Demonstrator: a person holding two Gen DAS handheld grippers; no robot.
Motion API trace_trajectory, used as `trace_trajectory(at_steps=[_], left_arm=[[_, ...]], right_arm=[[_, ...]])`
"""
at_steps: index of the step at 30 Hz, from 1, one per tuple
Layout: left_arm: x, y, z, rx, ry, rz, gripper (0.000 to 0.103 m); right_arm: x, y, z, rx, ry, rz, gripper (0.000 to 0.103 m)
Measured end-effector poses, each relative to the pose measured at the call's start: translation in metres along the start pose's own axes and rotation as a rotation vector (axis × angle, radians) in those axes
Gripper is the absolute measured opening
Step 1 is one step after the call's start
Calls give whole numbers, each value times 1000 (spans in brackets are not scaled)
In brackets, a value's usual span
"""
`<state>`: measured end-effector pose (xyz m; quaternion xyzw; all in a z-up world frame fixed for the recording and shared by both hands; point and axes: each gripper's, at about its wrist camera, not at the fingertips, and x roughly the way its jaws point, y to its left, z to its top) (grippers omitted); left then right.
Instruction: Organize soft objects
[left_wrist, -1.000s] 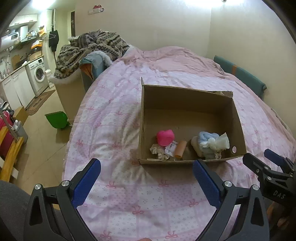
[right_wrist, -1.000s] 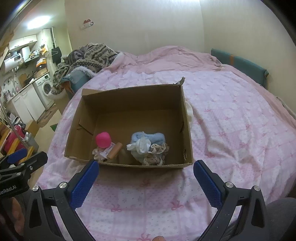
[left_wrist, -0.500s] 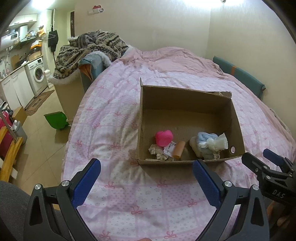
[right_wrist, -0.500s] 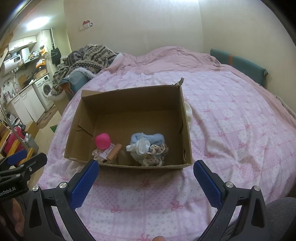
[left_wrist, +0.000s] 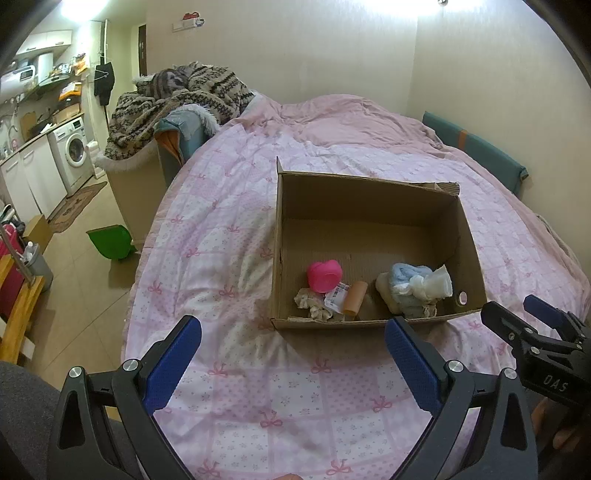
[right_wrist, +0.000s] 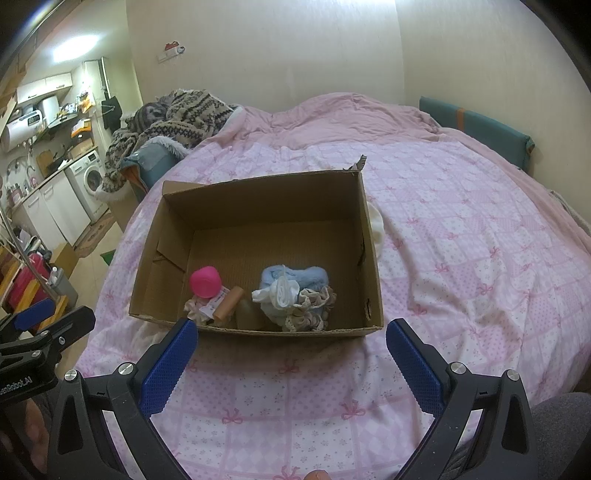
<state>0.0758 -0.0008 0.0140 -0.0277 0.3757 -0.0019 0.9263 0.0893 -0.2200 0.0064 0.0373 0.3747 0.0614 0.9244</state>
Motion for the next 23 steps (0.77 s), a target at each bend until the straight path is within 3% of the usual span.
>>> trace_trajectory(at_steps=[23], left_arm=[[-2, 3, 1, -14, -1, -14, 99]], right_arm=[[-5, 2, 1, 7, -13, 7, 103]])
